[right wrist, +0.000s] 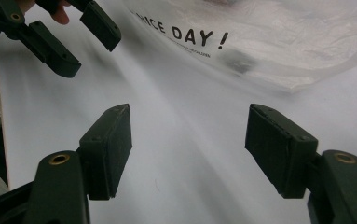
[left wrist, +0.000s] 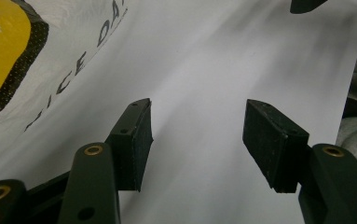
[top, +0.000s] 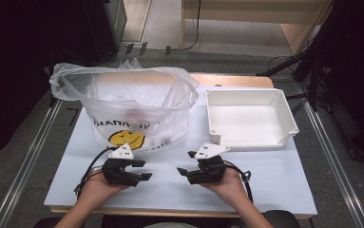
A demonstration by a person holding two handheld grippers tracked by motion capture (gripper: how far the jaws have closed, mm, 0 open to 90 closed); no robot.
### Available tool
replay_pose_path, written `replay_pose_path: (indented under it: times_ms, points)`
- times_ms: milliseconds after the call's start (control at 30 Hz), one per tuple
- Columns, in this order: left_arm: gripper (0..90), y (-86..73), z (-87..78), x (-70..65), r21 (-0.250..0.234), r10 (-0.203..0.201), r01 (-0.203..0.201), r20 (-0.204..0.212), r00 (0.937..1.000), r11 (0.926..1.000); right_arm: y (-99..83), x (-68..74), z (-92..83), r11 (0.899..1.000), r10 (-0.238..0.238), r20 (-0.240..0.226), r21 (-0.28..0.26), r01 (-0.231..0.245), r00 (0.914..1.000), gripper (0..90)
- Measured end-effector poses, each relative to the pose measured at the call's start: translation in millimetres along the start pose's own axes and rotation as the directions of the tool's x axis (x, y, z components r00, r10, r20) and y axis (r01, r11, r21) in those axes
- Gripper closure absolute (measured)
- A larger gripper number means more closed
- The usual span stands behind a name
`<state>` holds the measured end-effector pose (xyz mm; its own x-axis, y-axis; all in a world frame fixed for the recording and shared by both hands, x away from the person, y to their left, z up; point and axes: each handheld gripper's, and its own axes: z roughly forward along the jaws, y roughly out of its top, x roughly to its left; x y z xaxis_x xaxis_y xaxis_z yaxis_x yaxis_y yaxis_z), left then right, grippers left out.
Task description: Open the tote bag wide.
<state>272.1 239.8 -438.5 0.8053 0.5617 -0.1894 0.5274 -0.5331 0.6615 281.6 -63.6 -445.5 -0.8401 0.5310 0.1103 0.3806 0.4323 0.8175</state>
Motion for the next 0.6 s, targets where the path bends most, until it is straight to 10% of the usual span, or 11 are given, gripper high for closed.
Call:
replay_pose_path:
  times_ms: [600]
  points:
    - [42.7, 0.1, 0.3, -0.2, 0.001, -0.001, 0.001, 0.001, 1.0000, 1.0000, 0.0, 0.6, -1.1, 1.000, 0.004, 0.021, -0.018, -0.004, 0.9998, 36.6]
